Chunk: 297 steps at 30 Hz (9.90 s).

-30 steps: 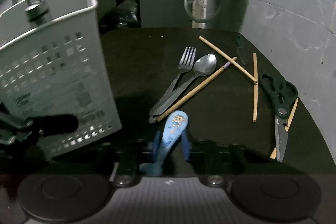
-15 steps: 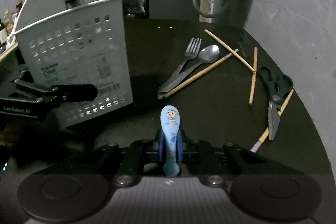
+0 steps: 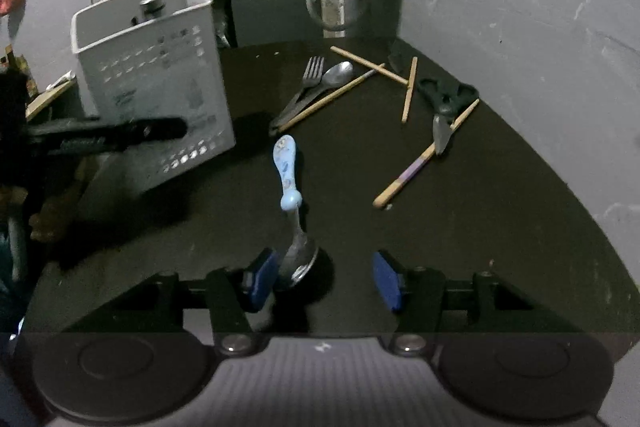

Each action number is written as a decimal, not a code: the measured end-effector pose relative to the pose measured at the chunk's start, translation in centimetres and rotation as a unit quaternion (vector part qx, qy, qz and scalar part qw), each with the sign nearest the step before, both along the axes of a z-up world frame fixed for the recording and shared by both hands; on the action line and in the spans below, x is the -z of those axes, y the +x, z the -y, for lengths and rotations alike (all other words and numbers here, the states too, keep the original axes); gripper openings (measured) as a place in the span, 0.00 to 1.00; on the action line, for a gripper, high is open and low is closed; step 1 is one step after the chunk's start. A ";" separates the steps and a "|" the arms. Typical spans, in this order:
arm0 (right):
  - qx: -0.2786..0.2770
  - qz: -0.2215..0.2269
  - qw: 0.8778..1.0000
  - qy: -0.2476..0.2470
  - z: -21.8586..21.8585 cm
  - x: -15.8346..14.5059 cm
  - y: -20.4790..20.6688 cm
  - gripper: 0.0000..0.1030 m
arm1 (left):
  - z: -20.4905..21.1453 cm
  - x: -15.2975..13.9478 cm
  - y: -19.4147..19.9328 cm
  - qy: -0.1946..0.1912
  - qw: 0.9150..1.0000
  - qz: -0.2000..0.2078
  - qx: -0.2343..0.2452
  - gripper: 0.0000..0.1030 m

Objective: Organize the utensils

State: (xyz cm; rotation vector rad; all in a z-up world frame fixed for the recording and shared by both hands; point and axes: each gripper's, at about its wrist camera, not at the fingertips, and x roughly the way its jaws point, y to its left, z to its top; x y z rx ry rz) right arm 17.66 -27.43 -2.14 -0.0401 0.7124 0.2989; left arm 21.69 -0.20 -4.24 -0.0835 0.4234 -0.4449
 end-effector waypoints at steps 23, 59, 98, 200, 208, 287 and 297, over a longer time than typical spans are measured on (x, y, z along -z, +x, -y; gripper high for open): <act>0.130 0.036 0.984 0.117 5.3 1.3 0.5 0.64 | 0.1 -0.1 -0.1 0.000 1.000 -0.001 0.000 0.80; 0.163 0.059 0.979 0.108 4.0 1.9 2.9 0.11 | 0.0 0.0 0.0 -0.001 1.000 -0.002 0.001 0.80; 0.199 0.019 0.959 0.200 3.8 2.4 5.1 0.08 | -0.1 0.1 0.3 -0.006 1.000 -0.005 0.003 0.80; 0.095 0.178 0.979 -0.038 -2.6 -4.7 10.9 1.00 | -0.1 0.1 -0.1 -0.006 1.000 -0.003 0.004 0.80; 0.042 0.096 0.993 -0.047 -4.9 -1.3 15.4 1.00 | 0.0 0.3 0.0 -0.002 1.000 -0.004 0.003 0.80; -0.050 -0.005 0.997 0.050 -2.6 -1.9 11.7 0.45 | 0.5 -0.1 0.3 0.004 1.000 -0.010 -0.002 0.79; -0.066 -0.006 0.997 0.045 -1.8 -0.1 17.1 0.57 | 0.5 -0.1 0.2 0.007 1.000 -0.011 -0.001 0.79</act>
